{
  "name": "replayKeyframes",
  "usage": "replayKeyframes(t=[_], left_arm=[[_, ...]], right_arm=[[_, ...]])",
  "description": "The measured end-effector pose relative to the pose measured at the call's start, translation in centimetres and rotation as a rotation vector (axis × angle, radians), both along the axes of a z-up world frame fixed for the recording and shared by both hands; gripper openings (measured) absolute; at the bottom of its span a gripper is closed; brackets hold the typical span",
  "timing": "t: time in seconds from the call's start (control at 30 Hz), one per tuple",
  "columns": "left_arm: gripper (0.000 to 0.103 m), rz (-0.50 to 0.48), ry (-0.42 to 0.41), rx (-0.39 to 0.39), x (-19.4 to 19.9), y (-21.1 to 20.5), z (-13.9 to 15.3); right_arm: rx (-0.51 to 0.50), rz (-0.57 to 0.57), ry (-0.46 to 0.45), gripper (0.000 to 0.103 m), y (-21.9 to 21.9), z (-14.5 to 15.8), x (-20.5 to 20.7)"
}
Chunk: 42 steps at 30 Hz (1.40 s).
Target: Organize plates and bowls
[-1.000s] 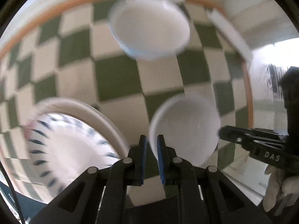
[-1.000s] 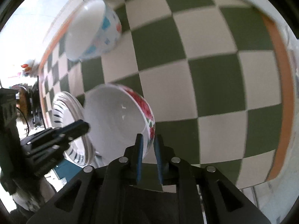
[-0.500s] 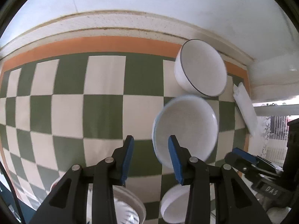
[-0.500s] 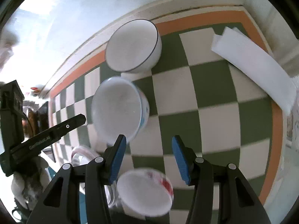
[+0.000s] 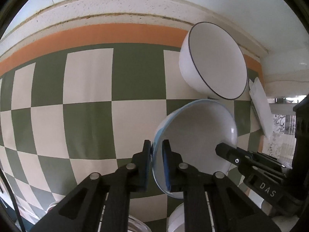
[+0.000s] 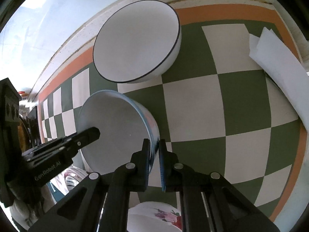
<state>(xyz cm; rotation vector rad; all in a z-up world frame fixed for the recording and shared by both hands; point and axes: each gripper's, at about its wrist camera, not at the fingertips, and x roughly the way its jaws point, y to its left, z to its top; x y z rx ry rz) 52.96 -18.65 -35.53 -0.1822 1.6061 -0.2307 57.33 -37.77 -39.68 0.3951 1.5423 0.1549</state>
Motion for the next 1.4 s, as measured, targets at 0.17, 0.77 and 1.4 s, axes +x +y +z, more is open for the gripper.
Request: replayKeyframes(t=[0.17,0.77,1.4], left_arm=[[0.01,-0.016,-0.018,0.015,-0.6,-0.1,1.0],[0.01,-0.089,-0.131,-0.03,-7.0,0.0,9.1],[0.01,-0.256,-0.024,0.001,-14.2,-4.0,5.4]], right_arm=[[-0.008,-0.005,-0.001,0.009,0.0,0.6,-0.3],[-0.03,-0.019,-0.094,0.009,0.5,9.4,-9.0],[-0.003,-0.124,-0.001,0.01,-2.5,6.0,-19.9]])
